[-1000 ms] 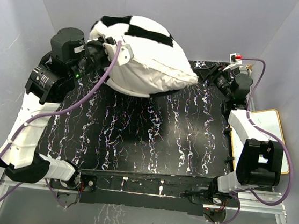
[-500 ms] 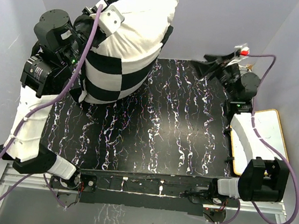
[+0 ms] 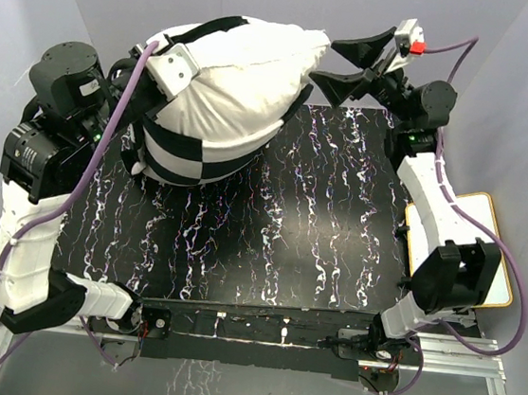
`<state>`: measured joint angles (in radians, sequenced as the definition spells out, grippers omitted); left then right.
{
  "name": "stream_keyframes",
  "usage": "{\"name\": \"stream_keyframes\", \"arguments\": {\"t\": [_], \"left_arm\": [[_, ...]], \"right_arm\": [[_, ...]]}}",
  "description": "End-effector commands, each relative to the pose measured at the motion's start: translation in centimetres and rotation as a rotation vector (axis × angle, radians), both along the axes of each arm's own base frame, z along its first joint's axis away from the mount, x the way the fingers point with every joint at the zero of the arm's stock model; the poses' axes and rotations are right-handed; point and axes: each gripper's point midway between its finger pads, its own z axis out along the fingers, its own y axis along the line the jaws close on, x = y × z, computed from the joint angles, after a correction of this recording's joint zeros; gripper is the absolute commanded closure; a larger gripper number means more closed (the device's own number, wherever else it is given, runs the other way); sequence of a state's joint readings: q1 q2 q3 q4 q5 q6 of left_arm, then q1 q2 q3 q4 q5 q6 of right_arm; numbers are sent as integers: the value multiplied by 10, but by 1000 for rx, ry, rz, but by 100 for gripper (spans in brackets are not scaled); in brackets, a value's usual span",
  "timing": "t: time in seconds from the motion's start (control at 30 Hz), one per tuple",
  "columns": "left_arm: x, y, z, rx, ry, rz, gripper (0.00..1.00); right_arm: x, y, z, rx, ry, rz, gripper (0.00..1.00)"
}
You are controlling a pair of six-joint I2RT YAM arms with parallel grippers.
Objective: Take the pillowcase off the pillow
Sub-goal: Remove the pillow from the pillowcase.
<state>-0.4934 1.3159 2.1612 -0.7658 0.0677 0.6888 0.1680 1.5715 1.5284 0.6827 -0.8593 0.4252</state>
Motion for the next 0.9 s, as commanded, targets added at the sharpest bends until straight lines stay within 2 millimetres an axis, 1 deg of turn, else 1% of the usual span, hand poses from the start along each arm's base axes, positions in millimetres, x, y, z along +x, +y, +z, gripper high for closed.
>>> {"name": "stream_keyframes", "arguments": {"t": [0.0, 0.07, 0.1, 0.17, 0.27, 0.33, 0.37, 0.4, 0.43, 0.47, 0.5, 0.53, 0.57, 0.63, 0.67, 0.73, 0.77, 0.8, 0.87], "left_arm": [[-30, 26, 39, -28, -141, 39, 100], [-32, 30, 36, -16, -139, 50, 100], [-33, 32, 35, -9, -141, 57, 100], [-33, 35, 32, 4, -150, 72, 100], [-28, 41, 25, 28, -151, 108, 100], [-21, 45, 19, 39, -150, 147, 100], [-17, 50, 18, 43, -154, 183, 100], [-13, 54, 16, 47, -158, 215, 100], [-8, 57, 15, 41, -162, 242, 98], [-7, 56, 14, 38, -161, 245, 70], [-6, 53, 13, 39, -154, 229, 39], [-6, 48, 11, 37, -144, 204, 18], [-8, 43, 15, 8, -138, 178, 4], [-15, 28, 33, -67, -138, 93, 3], [-19, 22, 47, -106, -149, 56, 3], [-23, 10, 69, -158, -179, -10, 3], [-25, 5, 75, -171, -188, -40, 3], [-25, -2, 74, -172, -176, -72, 3], [-22, -14, 62, -185, -107, -118, 3]], "right_arm": [[23, -1, 1, -16, 15, -15, 2], [17, 16, -1, -17, 22, 90, 2], [13, 27, -4, -25, 26, 131, 2], [-3, 53, -12, -70, 1, 208, 2], [-28, 83, -17, -93, -49, 260, 1], [-39, 93, -18, -82, -61, 282, 9], [-43, 94, -13, -60, -63, 280, 18], [-46, 95, -8, -34, -62, 279, 29], [-50, 95, 1, -6, -65, 276, 44], [-51, 96, 11, 23, -63, 266, 63], [-48, 97, 24, 48, -61, 241, 86], [-42, 97, 38, 74, -41, 194, 91], [-38, 98, 50, 82, -39, 158, 92], [-34, 107, 67, 86, -15, 94, 92], [-34, 111, 78, 90, -23, 61, 92], [-37, 123, 93, 86, -35, 9, 92], [-41, 132, 97, 83, -37, 3, 92], [-41, 144, 95, 68, -32, -1, 92], [-53, 163, 100, 67, -53, -20, 92]]}}
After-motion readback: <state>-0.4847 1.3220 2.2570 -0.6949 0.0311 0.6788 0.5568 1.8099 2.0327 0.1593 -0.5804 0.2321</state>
